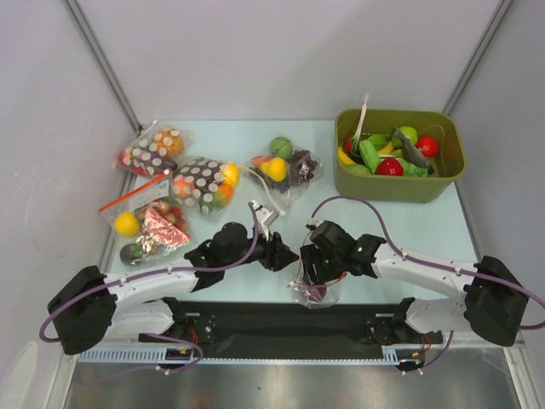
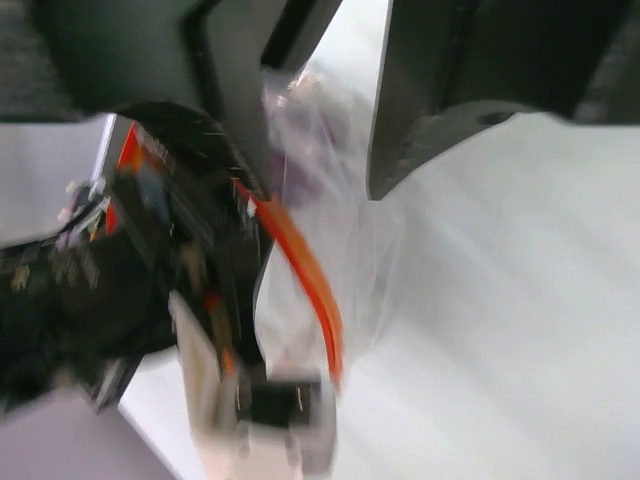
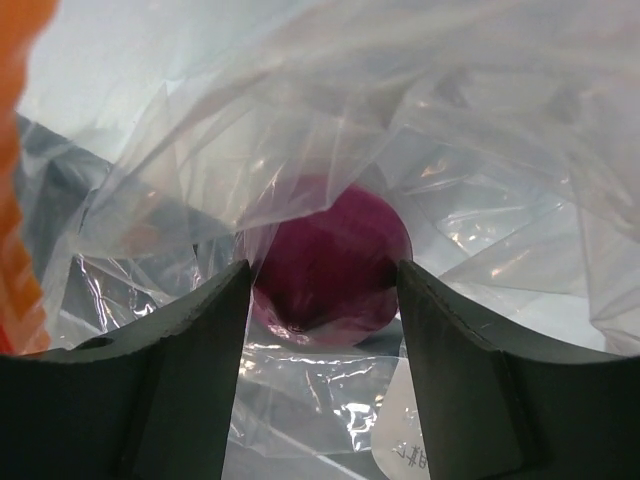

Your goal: Open the zip-top bag and remove the fake food

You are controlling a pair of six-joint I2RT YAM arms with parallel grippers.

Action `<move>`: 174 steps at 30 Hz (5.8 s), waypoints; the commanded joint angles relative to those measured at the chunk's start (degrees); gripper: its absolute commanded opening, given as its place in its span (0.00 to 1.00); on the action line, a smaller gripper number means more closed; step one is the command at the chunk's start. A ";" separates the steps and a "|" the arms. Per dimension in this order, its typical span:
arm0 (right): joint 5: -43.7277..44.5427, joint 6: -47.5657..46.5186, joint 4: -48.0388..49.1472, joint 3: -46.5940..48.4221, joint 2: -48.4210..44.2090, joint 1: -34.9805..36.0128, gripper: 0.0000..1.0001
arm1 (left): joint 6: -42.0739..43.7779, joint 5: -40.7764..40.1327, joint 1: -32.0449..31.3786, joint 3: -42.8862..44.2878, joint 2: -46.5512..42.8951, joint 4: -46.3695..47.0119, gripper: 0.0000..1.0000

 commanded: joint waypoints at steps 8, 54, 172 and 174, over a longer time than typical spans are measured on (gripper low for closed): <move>2.46 6.11 5.27 -2.73 4.75 5.37 0.66 | -1.95 1.87 -4.24 -6.74 -13.61 -7.87 0.77; 12.22 1.64 2.90 2.99 -0.25 -2.18 0.68 | -0.64 -18.08 -8.37 1.09 -1.24 -9.02 0.00; -12.05 -14.27 24.79 17.74 -4.13 -67.65 0.53 | 3.32 -20.89 4.28 1.17 -6.25 -16.66 0.00; -11.78 -14.80 24.17 19.40 -2.37 -70.37 0.54 | 3.41 -20.80 4.28 1.17 -6.51 -17.01 0.00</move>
